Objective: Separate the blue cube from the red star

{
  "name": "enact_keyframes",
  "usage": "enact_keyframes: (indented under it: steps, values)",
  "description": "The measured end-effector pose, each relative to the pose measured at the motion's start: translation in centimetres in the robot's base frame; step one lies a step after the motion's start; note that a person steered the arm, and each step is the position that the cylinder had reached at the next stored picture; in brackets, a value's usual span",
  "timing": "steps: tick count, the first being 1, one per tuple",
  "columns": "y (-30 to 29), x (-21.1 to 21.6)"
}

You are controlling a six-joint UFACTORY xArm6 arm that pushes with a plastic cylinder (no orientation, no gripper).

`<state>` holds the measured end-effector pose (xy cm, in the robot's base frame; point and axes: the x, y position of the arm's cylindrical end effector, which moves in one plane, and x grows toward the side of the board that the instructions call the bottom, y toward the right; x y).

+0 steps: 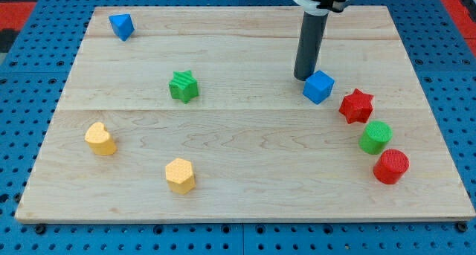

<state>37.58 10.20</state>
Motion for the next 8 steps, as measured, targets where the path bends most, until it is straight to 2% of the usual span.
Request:
enact_keyframes:
  steps: [1, 2, 3, 4, 5, 6, 7, 8]
  values:
    - [4.4, 3.6]
    - [4.1, 3.6]
    - [3.3, -0.1]
    - [9.0, 0.7]
    - [9.6, 5.4]
    - [8.1, 7.9]
    - [7.2, 7.0]
    - [9.0, 3.1]
